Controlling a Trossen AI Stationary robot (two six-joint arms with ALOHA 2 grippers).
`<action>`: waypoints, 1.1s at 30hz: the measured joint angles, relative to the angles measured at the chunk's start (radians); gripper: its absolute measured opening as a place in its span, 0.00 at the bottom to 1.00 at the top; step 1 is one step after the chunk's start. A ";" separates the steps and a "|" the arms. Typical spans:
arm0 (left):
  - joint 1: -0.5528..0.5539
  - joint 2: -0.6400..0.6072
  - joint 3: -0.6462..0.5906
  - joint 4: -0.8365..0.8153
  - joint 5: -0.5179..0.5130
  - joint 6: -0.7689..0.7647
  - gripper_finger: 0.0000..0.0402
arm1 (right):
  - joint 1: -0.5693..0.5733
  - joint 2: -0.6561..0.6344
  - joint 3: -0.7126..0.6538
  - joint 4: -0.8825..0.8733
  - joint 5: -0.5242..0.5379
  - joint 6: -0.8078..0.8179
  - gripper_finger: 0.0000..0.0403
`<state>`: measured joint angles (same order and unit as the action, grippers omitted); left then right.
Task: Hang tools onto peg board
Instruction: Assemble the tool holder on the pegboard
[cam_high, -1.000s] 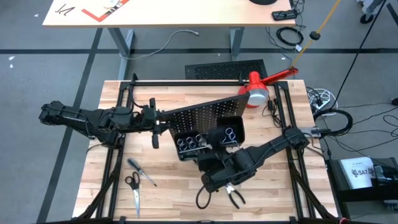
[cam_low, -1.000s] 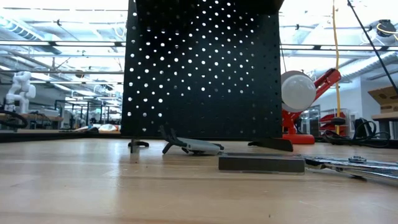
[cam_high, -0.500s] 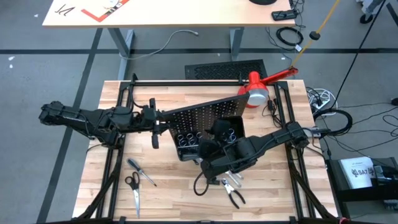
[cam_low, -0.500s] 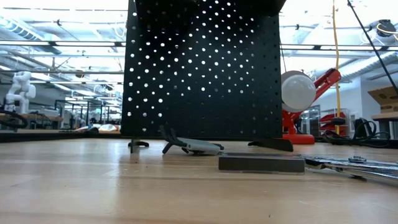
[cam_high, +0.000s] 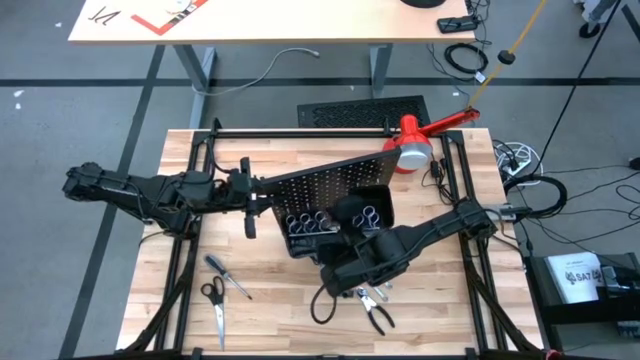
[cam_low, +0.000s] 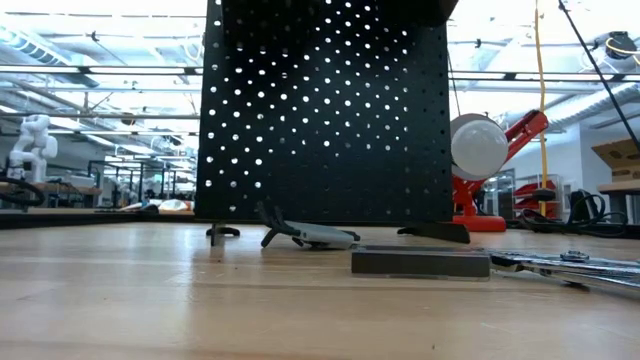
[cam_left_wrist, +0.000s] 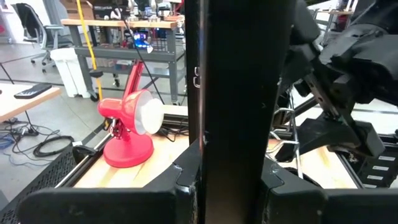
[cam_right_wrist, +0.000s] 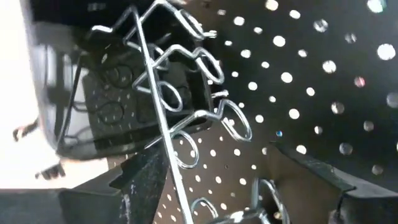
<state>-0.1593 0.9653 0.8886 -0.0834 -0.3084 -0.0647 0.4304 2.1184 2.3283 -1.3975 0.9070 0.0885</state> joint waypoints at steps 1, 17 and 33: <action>0.000 0.000 0.000 0.000 0.000 0.000 0.17 | 0.000 -0.002 0.000 0.001 -0.008 -0.043 0.68; 0.002 0.001 0.000 0.003 -0.018 -0.004 0.17 | 0.013 0.016 -0.002 0.004 0.153 -0.524 0.79; 0.001 0.001 0.000 0.001 -0.010 -0.002 0.17 | -0.019 0.007 0.005 -0.046 -0.129 -0.283 0.79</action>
<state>-0.1581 0.9661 0.8886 -0.0824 -0.3187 -0.0668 0.4110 2.1252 2.3337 -1.4436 0.7784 -0.1949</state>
